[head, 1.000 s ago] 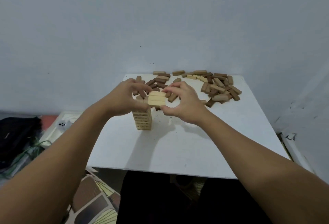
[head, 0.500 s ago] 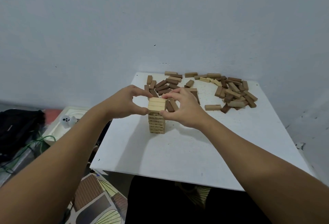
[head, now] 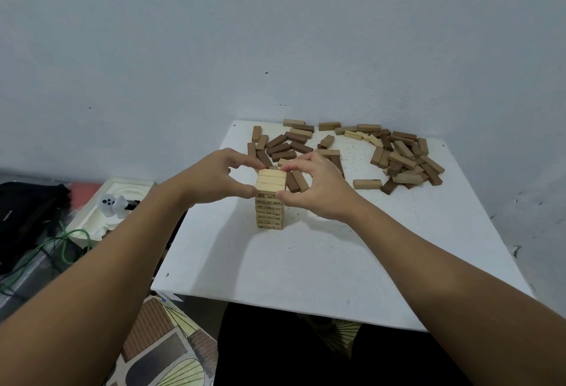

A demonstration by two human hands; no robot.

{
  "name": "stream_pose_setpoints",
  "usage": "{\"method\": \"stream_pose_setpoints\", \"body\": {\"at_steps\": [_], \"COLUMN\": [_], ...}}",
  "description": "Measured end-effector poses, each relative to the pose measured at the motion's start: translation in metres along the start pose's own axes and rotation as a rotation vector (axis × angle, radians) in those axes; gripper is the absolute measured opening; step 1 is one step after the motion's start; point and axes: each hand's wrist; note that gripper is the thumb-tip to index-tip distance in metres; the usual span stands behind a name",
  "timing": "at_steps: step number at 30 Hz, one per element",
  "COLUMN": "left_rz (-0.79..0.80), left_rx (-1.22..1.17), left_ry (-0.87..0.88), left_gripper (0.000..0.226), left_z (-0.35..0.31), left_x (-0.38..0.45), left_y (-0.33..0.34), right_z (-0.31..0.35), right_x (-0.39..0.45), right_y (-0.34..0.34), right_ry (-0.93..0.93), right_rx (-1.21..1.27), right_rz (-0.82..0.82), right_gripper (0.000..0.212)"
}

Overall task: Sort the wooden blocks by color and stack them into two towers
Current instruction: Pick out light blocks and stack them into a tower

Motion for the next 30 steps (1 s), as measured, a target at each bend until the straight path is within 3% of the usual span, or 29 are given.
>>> {"method": "stream_pose_setpoints", "body": {"at_steps": [9, 30], "left_rz": [0.017, 0.036], "left_rx": [-0.039, -0.174], "left_ry": [-0.023, -0.04], "left_gripper": [0.048, 0.045], "left_z": [0.005, 0.01], "left_x": [-0.001, -0.003], "left_y": [0.001, 0.004], "right_z": [-0.001, -0.007], "right_x": [-0.002, -0.001], "right_y": [0.002, 0.002], "right_ry": [0.036, 0.04], "right_rx": [0.033, 0.036], "right_rz": [0.019, 0.038], "right_gripper": [0.067, 0.064]}}
Point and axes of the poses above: each hand's wrist, its own x-axis towards the middle knuckle, its own y-axis out of the palm, z = x × y, and after that the axes turned 9 degrees about -y, right-handed
